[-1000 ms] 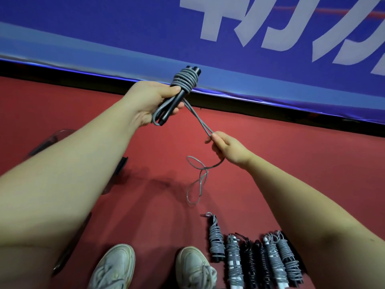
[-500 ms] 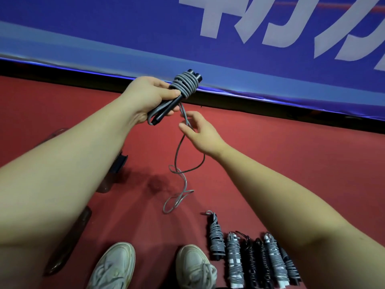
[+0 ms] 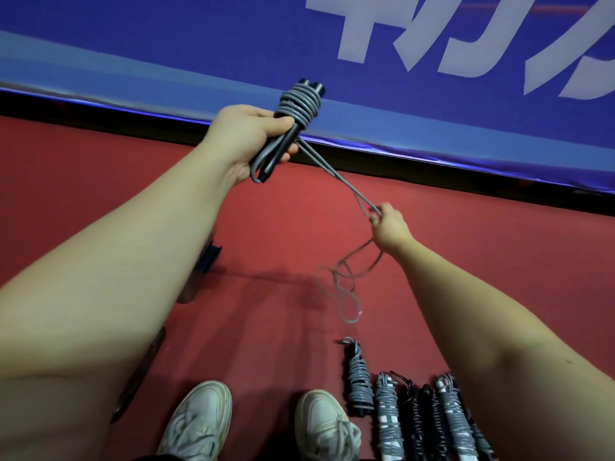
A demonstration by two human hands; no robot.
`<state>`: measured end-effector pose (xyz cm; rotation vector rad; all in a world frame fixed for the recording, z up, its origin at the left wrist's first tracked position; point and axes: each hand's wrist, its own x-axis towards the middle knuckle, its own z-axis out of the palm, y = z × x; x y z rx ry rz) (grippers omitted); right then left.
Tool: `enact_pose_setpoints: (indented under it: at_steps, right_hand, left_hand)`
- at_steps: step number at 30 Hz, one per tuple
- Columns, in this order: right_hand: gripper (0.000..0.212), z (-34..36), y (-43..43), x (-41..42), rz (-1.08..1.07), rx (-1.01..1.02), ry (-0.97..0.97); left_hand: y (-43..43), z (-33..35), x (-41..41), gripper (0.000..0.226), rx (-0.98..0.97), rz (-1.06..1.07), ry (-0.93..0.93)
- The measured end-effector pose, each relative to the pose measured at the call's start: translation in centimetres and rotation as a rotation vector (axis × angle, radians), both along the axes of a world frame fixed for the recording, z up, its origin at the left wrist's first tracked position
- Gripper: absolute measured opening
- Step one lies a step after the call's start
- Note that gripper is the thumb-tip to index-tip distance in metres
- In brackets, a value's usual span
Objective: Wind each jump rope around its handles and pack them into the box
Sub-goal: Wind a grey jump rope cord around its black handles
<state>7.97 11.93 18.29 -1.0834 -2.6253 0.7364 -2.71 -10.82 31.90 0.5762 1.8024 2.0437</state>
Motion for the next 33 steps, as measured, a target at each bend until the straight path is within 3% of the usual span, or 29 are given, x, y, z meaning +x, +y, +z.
enact_pose_setpoints:
  at_steps: [2, 4, 7, 10, 11, 12, 14, 15, 17, 19, 21, 25, 28, 30, 32, 33]
  right_hand:
    - [0.038, -1.6, 0.2, 1.5, 0.022, 0.01, -0.394]
    - [0.04, -2.1, 0.4, 3.3, 0.073, -0.015, -0.614]
    - [0.043, -2.3, 1.9, 5.1, -0.054, -0.253, -0.557]
    - [0.041, -1.5, 2.2, 6.0, 0.046, -0.251, -0.58]
    - [0.04, -1.1, 2.0, 5.8, 0.081, -0.307, -0.519]
    - [0.045, 0.1, 0.9, 5.6, 0.095, -0.5, -0.423]
    - [0.071, 2.2, -0.3, 4.4, 0.2, -0.794, -0.126]
    - [0.079, 2.7, -0.3, 3.4, 0.241, -0.84, 0.01]
    - [0.066, 4.1, -2.2, 1.3, 0.342, -0.787, 0.25]
    - [0.048, 5.0, -5.0, -0.2, 0.429, -0.709, 0.306]
    - [0.049, 5.1, -7.2, -1.3, 0.49, -0.744, 0.336]
    - [0.036, 4.5, -9.2, -2.2, 0.534, -0.967, 0.319]
    - [0.024, 5.1, -9.1, -2.2, 0.469, -0.769, 0.332]
    - [0.022, 6.0, -8.7, -2.2, 0.464, -0.404, 0.284]
    - [0.025, 6.4, -8.3, -2.1, 0.52, 0.016, 0.114]
    - [0.027, 6.5, -8.3, -1.8, 0.517, 0.131, 0.028]
  left_hand:
    - [0.5, 0.2, 0.6, 0.014, 0.003, -0.033, -0.016]
    - [0.8, 0.4, 1.0, 0.013, 0.002, -0.06, -0.042]
    - [0.6, 0.8, 0.7, 0.014, 0.037, -0.028, -0.078]
    - [0.3, 0.4, 0.3, 0.013, 0.014, -0.001, -0.048]
    - [0.4, 0.1, 0.4, 0.012, -0.019, 0.001, -0.03]
    - [0.7, -0.2, 0.5, 0.012, -0.05, 0.004, -0.018]
    - [1.4, -0.7, 0.9, 0.01, -0.095, 0.0, -0.002]
    - [1.7, -0.7, 1.0, 0.007, -0.112, -0.009, 0.009]
    - [2.1, -0.7, 1.0, 0.003, -0.131, -0.018, 0.024]
    - [2.4, -0.8, 1.0, 0.003, -0.146, -0.014, 0.028]
    - [2.3, -0.9, 1.0, 0.005, -0.167, -0.007, 0.04]
    - [1.6, -1.2, 0.3, 0.013, -0.218, 0.033, 0.082]
    - [0.8, -2.0, -0.4, 0.009, -0.302, 0.088, 0.183]
    - [0.4, -3.0, -1.0, 0.018, -0.39, 0.141, 0.284]
    - [0.2, -3.8, -1.5, 0.024, -0.497, 0.188, 0.395]
    - [0.1, -4.0, -1.7, 0.024, -0.532, 0.204, 0.432]
